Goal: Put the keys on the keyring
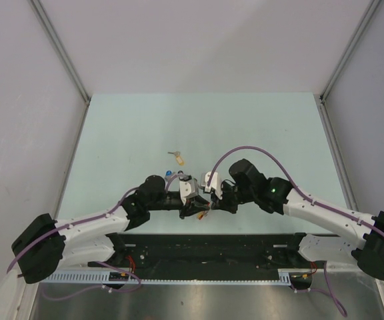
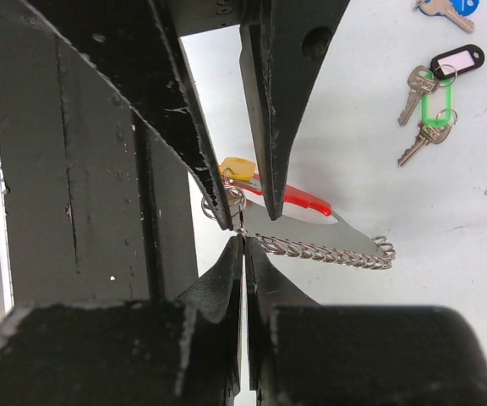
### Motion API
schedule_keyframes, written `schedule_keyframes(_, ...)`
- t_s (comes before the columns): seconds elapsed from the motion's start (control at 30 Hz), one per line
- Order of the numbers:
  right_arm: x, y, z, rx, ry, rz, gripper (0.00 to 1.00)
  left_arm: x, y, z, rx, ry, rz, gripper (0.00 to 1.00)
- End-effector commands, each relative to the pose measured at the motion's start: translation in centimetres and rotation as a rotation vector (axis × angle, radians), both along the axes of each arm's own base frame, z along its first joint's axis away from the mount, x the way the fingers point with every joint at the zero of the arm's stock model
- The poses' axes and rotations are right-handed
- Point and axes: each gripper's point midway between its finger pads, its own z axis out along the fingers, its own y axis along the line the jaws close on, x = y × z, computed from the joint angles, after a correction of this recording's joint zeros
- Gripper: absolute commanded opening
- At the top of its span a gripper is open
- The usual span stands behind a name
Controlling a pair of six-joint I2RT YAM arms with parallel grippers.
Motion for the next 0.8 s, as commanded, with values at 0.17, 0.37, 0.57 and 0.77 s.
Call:
schedule_keyframes(0.17,0.5,0.9,2.7,0.060,-0.060,0.007,0.00,0.4,-0.9,0.9,-0.001,-0.040,-0.009,0.26)
schedule_keyframes(0.37,0.4,0.9,2.5,0.059,-0.047,0.005,0.00,0.7,-0.8,1.2,-0.008,-0.058,0.009,0.02)
schedule_keyframes(0.57,1.4,0.7,4.4,0.126,-0.059,-0.089,0.36,1.0,0.1,1.7,-0.063,-0.102,0.064,0.00)
schedule_keyframes(0.77,5.2,-1.2,8.5,0.325,-0.093,-0.329,0.54,0.8,1.2,1.9,-0.117,-0.123,0.109,0.00)
